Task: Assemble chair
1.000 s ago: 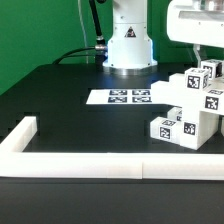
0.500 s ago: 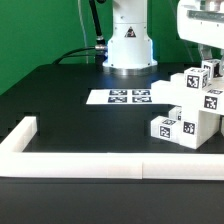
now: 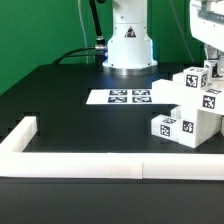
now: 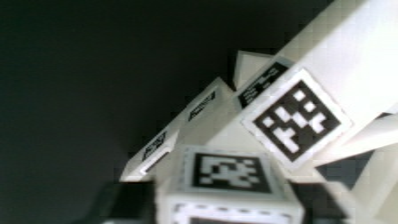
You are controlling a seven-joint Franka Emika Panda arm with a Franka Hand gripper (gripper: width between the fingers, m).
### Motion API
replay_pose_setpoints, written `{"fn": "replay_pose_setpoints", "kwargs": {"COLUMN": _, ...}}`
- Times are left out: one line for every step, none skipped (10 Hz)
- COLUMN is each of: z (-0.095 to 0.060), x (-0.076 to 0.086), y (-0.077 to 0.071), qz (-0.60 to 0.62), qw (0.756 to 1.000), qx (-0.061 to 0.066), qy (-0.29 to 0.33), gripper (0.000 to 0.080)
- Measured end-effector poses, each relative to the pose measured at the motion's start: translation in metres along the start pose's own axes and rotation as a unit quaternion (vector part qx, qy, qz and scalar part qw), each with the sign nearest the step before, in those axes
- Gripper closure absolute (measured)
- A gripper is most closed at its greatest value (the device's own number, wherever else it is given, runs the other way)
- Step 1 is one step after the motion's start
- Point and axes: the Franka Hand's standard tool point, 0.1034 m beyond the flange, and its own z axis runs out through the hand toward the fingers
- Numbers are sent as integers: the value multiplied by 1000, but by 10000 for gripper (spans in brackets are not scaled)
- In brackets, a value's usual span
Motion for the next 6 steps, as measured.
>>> {"fn": "replay_pose_setpoints", "kwargs": {"z": 0, "x": 0, "y": 0, "qz": -12, "qw": 1000, "qx": 0, "qy": 0, "gripper": 260}}
{"fn": "replay_pose_setpoints", "kwargs": {"z": 0, "x": 0, "y": 0, "qz": -12, "qw": 1000, "qx": 0, "qy": 0, "gripper": 184}}
{"fn": "replay_pose_setpoints", "kwargs": {"z": 0, "x": 0, "y": 2, "qz": -29, "qw": 1000, "qx": -8, "qy": -1, "gripper": 160}}
{"fn": "replay_pose_setpoints", "kwargs": {"z": 0, "x": 0, "y": 1, "qz": -85, "qw": 996, "qx": -7, "qy": -1, "gripper": 160}}
{"fn": "replay_pose_setpoints", "kwargs": {"z": 0, "x": 0, "y": 2, "qz": -125, "qw": 992, "qx": -8, "qy": -1, "gripper": 152}}
{"fn": "replay_pose_setpoints", "kwargs": {"z": 0, "x": 0, "y": 2, "qz": -160, "qw": 987, "qx": -8, "qy": -2, "gripper": 152}}
